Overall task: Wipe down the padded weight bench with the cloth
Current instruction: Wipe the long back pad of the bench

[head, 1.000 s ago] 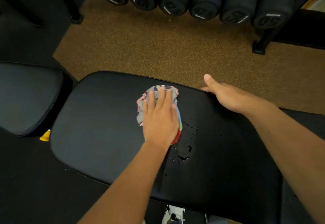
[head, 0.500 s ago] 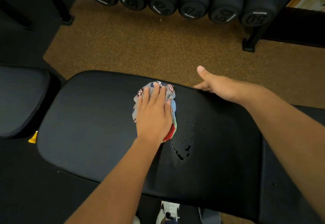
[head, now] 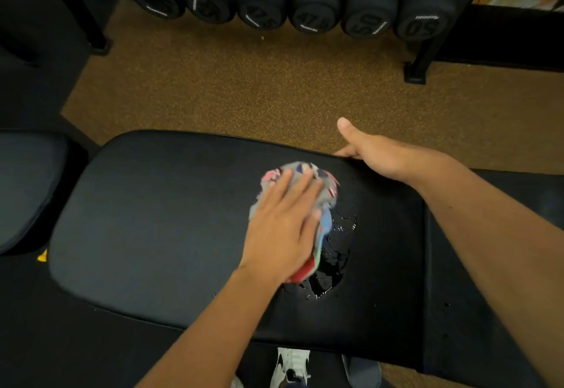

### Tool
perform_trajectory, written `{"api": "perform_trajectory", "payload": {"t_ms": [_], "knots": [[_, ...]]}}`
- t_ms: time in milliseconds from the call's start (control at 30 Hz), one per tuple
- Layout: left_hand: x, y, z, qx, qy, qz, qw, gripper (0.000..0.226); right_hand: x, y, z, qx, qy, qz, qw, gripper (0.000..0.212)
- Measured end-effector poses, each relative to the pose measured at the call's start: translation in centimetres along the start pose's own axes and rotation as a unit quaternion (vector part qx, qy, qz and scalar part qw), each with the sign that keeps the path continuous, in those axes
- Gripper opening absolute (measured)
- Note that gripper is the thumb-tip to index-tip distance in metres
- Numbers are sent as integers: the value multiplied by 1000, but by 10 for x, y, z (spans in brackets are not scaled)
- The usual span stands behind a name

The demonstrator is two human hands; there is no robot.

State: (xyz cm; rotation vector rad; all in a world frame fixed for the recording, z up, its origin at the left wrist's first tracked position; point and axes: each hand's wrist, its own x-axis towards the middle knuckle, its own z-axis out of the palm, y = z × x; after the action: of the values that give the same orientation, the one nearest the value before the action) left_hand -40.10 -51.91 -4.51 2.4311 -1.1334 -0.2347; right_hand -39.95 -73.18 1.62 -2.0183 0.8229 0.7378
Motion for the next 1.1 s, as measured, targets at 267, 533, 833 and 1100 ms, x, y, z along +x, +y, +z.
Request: {"api": "perform_trajectory", "payload": {"t_ms": [267, 533, 833, 1100], "knots": [[22, 55, 13, -15, -1, 23, 1000, 50, -1, -1, 2, 5, 9, -17, 1000, 86], [-39, 34, 4, -189, 15, 64, 980, 39, 4, -2, 7, -23, 31, 2, 999, 91], [-81, -10, -36, -310, 176, -102, 929, 39, -1, -3, 11, -24, 42, 21, 999, 86], [-119, -61, -54, -244, 140, -120, 952, 38, 2, -2, 10, -32, 40, 27, 998, 95]]}}
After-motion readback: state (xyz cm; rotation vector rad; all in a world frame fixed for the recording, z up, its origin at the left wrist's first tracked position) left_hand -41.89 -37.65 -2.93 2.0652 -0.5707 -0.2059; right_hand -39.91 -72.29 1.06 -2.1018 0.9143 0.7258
